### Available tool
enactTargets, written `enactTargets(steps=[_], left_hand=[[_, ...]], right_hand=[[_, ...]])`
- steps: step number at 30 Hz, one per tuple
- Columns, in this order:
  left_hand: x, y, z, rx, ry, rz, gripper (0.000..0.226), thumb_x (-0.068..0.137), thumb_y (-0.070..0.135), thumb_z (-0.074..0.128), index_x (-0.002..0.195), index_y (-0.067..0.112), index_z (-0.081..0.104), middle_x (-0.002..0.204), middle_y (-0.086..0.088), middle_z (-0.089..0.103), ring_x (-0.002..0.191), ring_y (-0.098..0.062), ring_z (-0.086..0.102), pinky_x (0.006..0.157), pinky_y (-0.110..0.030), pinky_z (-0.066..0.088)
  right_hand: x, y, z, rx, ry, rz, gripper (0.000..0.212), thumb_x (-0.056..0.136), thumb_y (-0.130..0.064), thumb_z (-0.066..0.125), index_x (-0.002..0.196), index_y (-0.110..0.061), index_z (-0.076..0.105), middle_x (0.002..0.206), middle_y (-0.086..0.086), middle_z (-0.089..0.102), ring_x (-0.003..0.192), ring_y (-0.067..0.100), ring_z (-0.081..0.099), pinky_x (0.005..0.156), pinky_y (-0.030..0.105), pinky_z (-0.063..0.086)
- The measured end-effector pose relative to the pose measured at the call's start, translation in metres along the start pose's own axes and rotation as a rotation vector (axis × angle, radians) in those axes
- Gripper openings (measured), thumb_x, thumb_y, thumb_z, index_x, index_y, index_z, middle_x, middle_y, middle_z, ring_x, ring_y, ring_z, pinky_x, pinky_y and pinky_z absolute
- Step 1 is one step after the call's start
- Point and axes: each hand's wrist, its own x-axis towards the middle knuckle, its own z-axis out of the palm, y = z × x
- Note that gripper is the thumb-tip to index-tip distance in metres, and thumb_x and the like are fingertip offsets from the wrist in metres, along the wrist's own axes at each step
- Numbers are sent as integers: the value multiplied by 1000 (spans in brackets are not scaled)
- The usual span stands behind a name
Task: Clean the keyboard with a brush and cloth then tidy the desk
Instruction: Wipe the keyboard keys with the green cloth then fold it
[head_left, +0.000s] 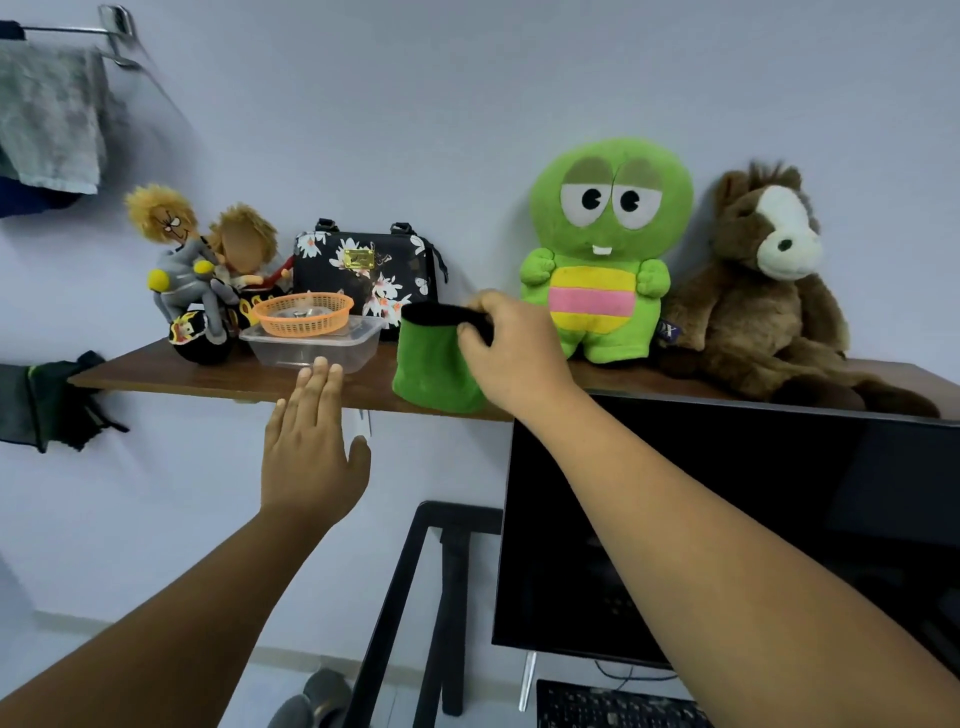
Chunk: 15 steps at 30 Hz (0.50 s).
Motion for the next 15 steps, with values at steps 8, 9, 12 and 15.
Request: enactTargets(steps=[8,9,12,15], left_hand=[[-67,25,28,-49,-91,51,75,81,31,48,150,11,26,158,-7,26,146,-24,23,117,-44,21],[-77,29,33,-56,-114,57,75,81,31,47,150,12,26,158,-7,26,146,-23,22,117,-44,20],[-112,47,54,-78,-204,75,74,81,31,47,150,12,27,158,-7,27,146,-22,20,117,-44,18],[-149,65,77,-83,-334,79,76,80,32,47,151,14,26,159,-5,24,147,-21,18,118,-44,16]], right_hand=[[-69,20,-51,301,-8,206,7,83,-17,67,78,-22,67,64,-8,63,58,3,52,61,20,43],[-81,27,-56,323,-36,229,6,83,-18,67,79,-22,68,68,-5,66,62,5,54,63,22,45],[-122,57,-66,353,-129,294,4,83,-19,67,83,-23,69,78,-1,71,73,14,64,71,28,50],[-171,94,-71,364,-258,392,9,87,-18,66,91,-25,68,87,-7,71,86,11,66,79,30,51]])
